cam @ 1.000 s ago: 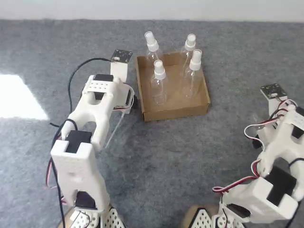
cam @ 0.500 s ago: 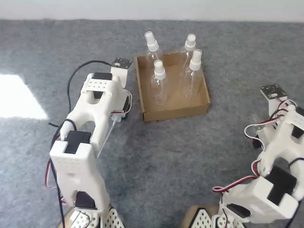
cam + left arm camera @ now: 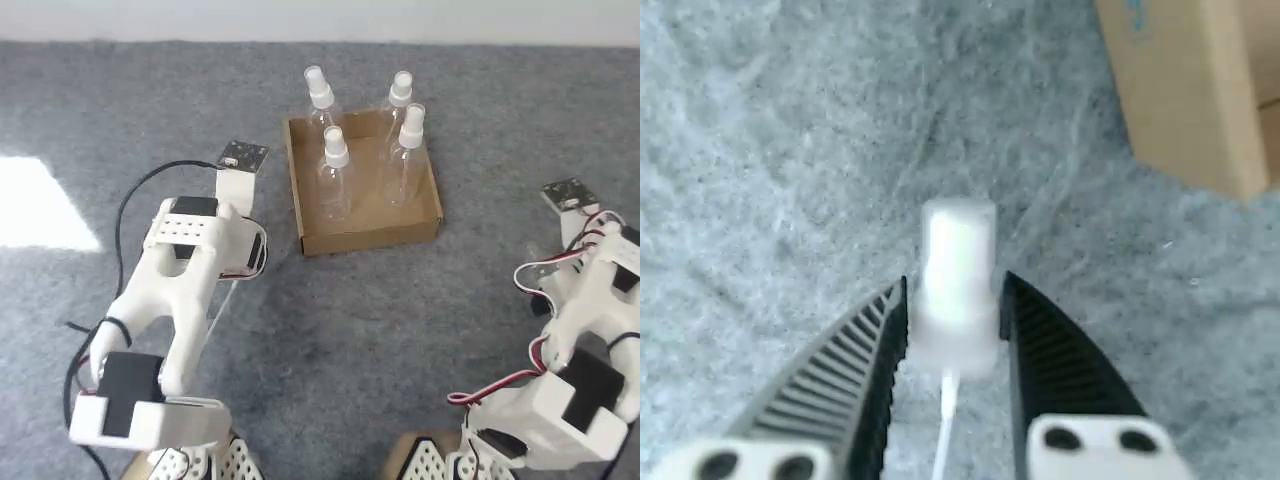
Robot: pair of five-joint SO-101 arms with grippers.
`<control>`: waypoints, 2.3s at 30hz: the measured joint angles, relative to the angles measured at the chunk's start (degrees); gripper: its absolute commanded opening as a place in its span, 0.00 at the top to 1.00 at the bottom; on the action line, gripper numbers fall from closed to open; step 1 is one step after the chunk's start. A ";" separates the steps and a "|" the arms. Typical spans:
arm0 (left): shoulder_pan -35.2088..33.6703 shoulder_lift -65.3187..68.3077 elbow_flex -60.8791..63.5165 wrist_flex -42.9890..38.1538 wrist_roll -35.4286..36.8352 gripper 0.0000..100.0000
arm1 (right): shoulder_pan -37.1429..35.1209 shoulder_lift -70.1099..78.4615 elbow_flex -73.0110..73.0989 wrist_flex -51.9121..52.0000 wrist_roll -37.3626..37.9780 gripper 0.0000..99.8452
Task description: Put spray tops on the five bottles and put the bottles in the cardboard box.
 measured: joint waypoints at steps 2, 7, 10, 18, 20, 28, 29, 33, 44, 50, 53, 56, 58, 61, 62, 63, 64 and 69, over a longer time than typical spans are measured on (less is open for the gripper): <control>0.09 -0.09 -0.09 0.09 -0.62 0.85 | 0.00 0.00 1.32 0.00 1.32 0.99; -0.09 -0.09 -0.70 0.18 -0.62 0.85 | 0.00 0.00 1.67 0.00 2.11 0.99; -0.09 -0.09 -0.70 0.18 -0.62 0.85 | 0.00 0.00 1.67 0.00 2.20 0.92; 0.18 5.45 -2.64 -2.73 -0.88 0.85 | -0.09 0.00 1.67 1.58 2.20 0.72; 0.62 8.88 -3.69 -3.60 -0.88 0.86 | -0.09 0.00 1.67 1.67 2.20 0.72; 0.97 12.92 -5.19 -6.33 -0.88 0.99 | -0.09 0.00 1.67 2.02 2.20 0.72; 0.79 12.92 -5.19 -6.33 -0.88 0.99 | -0.09 0.00 1.67 2.02 2.20 0.72; 0.62 11.87 -5.89 -3.16 -0.88 0.99 | -0.09 0.00 -1.76 2.29 2.37 0.72; 0.35 -13.71 -3.96 7.38 2.64 0.99 | -6.07 0.00 -13.89 8.44 2.37 0.72; -0.62 -19.52 4.40 3.78 2.81 0.99 | -7.91 6.07 -15.30 8.44 4.75 0.65; -1.23 -20.48 6.68 1.41 2.99 0.99 | -7.82 10.20 -17.05 8.44 5.36 0.67; -1.58 -20.75 6.86 0.88 2.90 0.99 | -7.82 13.10 -19.08 9.58 5.45 0.71; -1.58 -20.84 6.86 0.70 2.99 0.99 | -7.82 14.77 -20.31 11.25 5.45 0.74; -1.49 -20.84 6.86 0.70 2.90 0.99 | -7.82 16.88 -22.15 11.78 5.45 0.80; -1.58 -20.84 6.86 0.70 2.90 0.99 | -7.82 17.58 -22.59 11.87 5.45 0.82; -1.58 -20.84 6.86 0.70 2.99 0.99 | -7.82 18.37 -22.95 11.96 5.45 0.84; -1.49 -20.84 6.86 0.70 2.99 0.99 | -7.82 19.08 -23.21 11.96 5.45 0.86; -1.49 -20.84 6.86 0.70 2.90 0.99 | -7.82 20.22 -23.91 11.96 5.45 1.00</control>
